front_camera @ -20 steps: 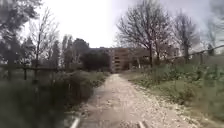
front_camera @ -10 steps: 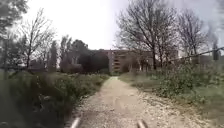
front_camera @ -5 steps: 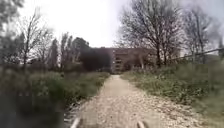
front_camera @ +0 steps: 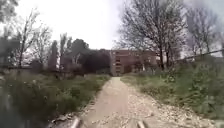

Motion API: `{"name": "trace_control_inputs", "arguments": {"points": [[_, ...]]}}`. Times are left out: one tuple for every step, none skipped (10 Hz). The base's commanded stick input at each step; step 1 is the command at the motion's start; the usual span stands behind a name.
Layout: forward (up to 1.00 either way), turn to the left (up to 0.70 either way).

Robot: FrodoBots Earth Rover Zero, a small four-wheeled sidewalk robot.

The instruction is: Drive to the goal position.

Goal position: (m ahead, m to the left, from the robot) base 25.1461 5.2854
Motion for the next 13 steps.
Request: {"name": "trace_control_inputs", "arguments": {"points": [[1.00,0.00],[1.00,0.00],[1.00,-0.04],[1.00,-0.28],[1.00,-0.39],[1.00,-0.21],[1.00,-0.09],[1.00,0.00],[1.00,0.00],[1.00,0.00],[1.00,0.00],[1.00,0.00],[1.00,0.00]]}}
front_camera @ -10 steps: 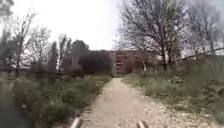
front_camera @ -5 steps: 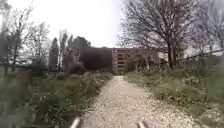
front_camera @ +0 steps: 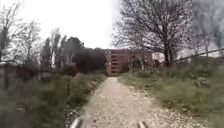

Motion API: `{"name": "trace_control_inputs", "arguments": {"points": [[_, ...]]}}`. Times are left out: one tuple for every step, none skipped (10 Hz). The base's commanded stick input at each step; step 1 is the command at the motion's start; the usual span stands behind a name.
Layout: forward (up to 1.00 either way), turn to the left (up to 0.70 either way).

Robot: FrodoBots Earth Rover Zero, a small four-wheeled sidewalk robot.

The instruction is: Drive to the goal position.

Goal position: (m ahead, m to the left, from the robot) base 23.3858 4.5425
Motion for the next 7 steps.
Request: {"name": "trace_control_inputs", "arguments": {"points": [[1.00,0.00],[1.00,0.00],[1.00,0.00],[1.00,0.00],[1.00,0.00],[1.00,0.00],[1.00,0.00]]}}
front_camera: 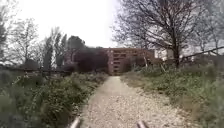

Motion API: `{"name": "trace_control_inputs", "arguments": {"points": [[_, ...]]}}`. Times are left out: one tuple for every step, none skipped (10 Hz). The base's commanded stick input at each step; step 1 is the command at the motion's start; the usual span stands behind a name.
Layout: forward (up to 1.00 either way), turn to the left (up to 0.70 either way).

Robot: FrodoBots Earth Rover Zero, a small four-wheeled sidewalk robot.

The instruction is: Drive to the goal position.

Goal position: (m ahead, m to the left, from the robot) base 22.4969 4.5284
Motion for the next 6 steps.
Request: {"name": "trace_control_inputs", "arguments": {"points": [[1.00,0.00],[1.00,0.00],[1.00,0.00],[1.00,0.00],[1.00,0.00],[1.00,0.00]]}}
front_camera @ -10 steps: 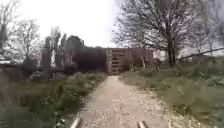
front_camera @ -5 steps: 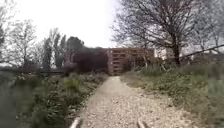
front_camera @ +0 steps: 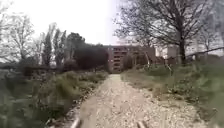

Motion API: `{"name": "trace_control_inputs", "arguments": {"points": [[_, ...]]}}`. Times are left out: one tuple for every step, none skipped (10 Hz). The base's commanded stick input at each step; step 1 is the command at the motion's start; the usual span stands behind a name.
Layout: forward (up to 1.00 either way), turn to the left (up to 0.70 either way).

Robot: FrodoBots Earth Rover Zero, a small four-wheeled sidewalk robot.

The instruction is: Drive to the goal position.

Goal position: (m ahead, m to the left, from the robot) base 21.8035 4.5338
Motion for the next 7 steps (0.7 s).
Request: {"name": "trace_control_inputs", "arguments": {"points": [[1.00,-0.02],[1.00,-0.09],[1.00,-0.35],[1.00,-0.10],[1.00,0.00],[1.00,0.00],[1.00,0.00]]}}
